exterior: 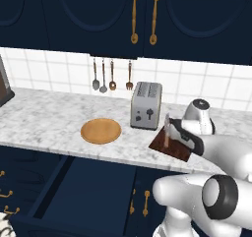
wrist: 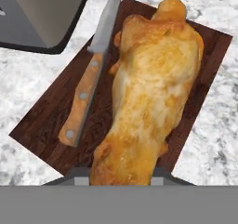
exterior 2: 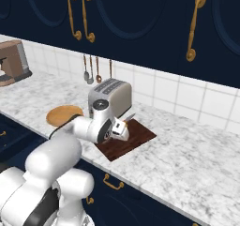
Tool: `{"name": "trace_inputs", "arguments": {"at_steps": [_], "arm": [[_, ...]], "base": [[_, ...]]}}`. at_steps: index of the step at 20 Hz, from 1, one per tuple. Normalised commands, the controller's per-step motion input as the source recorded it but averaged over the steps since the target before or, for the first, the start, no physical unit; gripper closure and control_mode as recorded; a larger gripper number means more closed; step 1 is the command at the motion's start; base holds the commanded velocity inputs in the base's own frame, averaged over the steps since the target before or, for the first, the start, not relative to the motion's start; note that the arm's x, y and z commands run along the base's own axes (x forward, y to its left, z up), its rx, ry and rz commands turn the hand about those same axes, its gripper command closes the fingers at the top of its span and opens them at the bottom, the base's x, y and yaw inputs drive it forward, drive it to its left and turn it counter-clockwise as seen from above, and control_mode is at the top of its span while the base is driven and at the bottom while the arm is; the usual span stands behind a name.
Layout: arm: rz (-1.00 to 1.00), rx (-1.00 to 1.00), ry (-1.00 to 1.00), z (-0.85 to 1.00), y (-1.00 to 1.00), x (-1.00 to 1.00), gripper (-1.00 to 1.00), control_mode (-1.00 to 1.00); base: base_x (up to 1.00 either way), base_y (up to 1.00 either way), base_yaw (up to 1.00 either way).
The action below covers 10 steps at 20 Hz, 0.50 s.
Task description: Pick up the knife from the drawer and place it on the cutting board. Then place the meat from the plate to the cutting board.
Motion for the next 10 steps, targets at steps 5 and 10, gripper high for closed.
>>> {"name": "trace_inputs", "arguments": {"at_steps": [5,10], "arm": [[0.01,0.0,0.04,-0.45,-0.04,0.11,-1.0,-1.0],[0.0,0.0,0.0,0.03,-0.08,0.12,-1.0,-1.0]], "base": [[0.0,0.0,0.0],[0.0,0.0,0.0]]}}
